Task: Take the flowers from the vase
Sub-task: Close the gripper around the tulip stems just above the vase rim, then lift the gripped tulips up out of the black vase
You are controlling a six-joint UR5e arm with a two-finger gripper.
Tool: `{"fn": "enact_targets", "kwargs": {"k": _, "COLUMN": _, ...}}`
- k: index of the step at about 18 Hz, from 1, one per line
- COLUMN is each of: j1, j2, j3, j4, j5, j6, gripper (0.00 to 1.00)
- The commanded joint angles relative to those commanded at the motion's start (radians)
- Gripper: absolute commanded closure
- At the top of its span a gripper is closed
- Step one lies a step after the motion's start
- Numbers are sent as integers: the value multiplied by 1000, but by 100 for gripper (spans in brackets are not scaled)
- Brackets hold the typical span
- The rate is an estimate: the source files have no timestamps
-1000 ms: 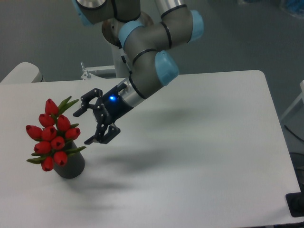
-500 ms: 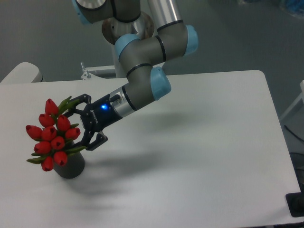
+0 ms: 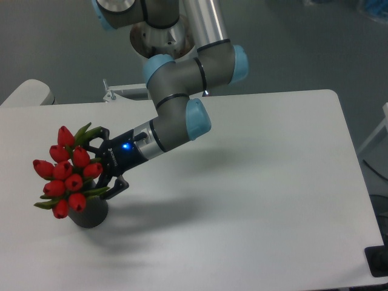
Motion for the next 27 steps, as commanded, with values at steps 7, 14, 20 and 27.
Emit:
{"fn": "enact_targets", "kwargs": {"k": 7, "j1": -2, "j2": -8, "j3": 3, "j4": 5, "j5": -15, "j6": -15, "gripper": 62}}
{"fn": "enact_targets", "kwargs": {"k": 14, "j1": 9, "j2": 11, "j3": 9, "j4": 3, "j5": -37, "j6": -17, "gripper": 100}}
{"fn": "enact_targets", "kwargs": {"k": 20, "j1": 35, "j2": 38, "j3": 15, "j4": 3, "j5": -95, "j6": -74, "gripper": 100}}
{"fn": "enact_targets", "kwargs": {"k": 27, "j1": 60, "j2": 61, "j3": 20, "j4": 3, "j5": -175, "j6": -140, "gripper": 100}}
